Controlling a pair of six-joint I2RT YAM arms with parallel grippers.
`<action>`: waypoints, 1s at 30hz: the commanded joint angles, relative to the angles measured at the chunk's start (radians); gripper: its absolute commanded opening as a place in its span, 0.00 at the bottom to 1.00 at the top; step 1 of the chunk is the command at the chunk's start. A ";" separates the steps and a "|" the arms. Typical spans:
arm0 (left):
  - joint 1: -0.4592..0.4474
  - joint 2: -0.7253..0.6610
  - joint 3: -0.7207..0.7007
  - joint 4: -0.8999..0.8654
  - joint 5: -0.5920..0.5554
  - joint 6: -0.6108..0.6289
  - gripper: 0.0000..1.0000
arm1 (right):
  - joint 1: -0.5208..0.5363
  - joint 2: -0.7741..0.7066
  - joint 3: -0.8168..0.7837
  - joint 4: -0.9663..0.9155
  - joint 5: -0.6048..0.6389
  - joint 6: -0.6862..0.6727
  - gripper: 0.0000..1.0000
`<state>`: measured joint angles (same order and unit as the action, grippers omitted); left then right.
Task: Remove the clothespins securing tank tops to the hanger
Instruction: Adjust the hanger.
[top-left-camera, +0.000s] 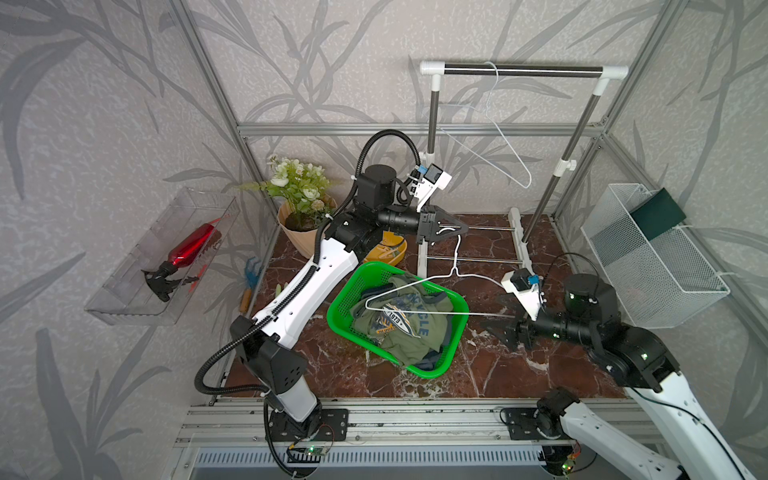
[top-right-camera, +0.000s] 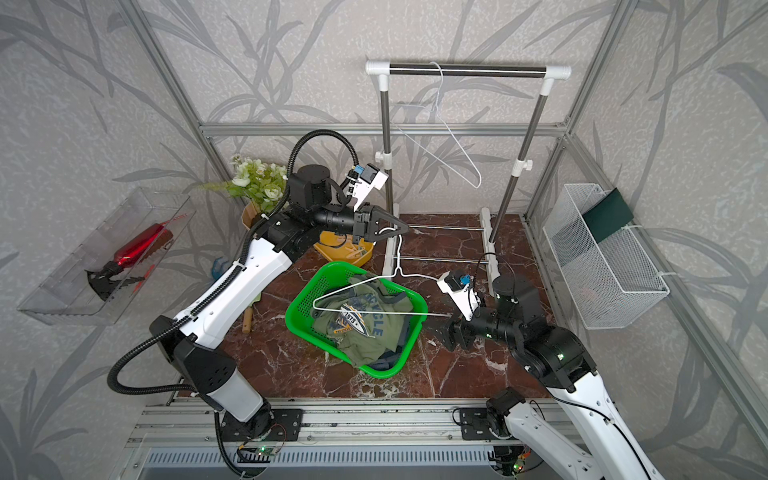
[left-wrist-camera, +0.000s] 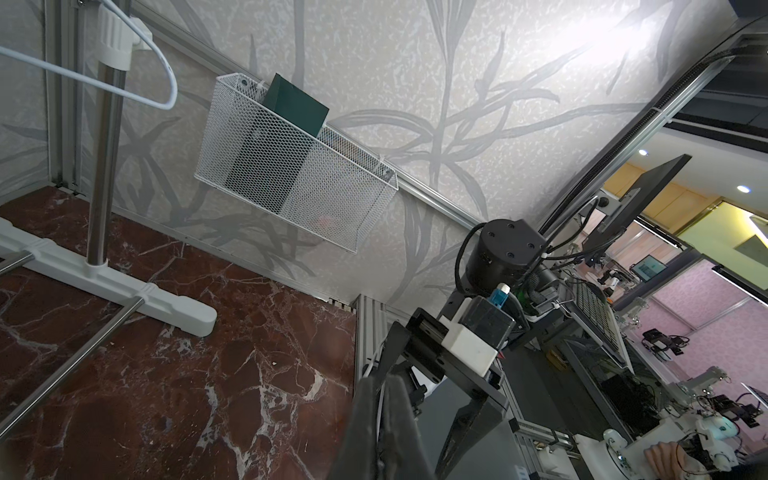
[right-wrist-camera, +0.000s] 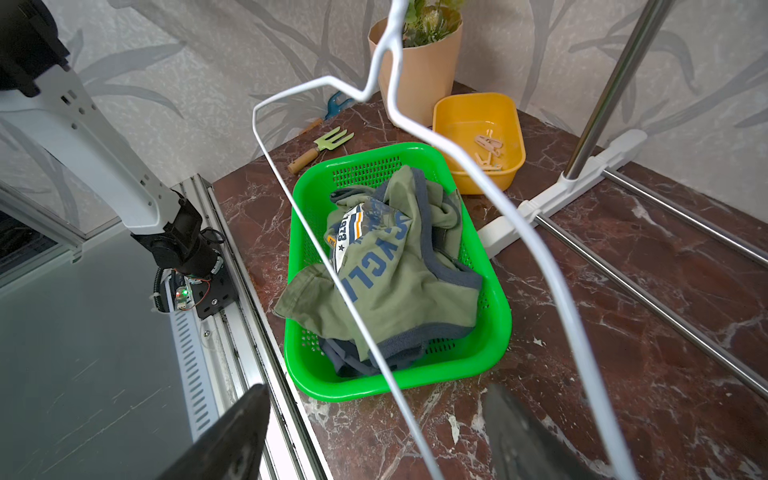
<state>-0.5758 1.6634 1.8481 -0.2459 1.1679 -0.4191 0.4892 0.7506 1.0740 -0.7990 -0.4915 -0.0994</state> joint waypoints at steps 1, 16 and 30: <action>-0.004 -0.032 -0.001 0.036 0.047 -0.024 0.00 | -0.002 0.015 0.033 0.021 -0.002 -0.020 0.82; -0.001 -0.009 -0.003 0.003 0.048 0.017 0.00 | -0.002 0.016 0.298 0.025 -0.188 0.117 0.82; 0.000 -0.057 -0.007 0.075 0.133 -0.046 0.00 | -0.003 0.100 0.219 -0.132 0.025 -0.071 0.81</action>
<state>-0.5758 1.6562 1.8477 -0.2379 1.2541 -0.4335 0.4889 0.8658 1.3079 -0.9024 -0.5060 -0.1310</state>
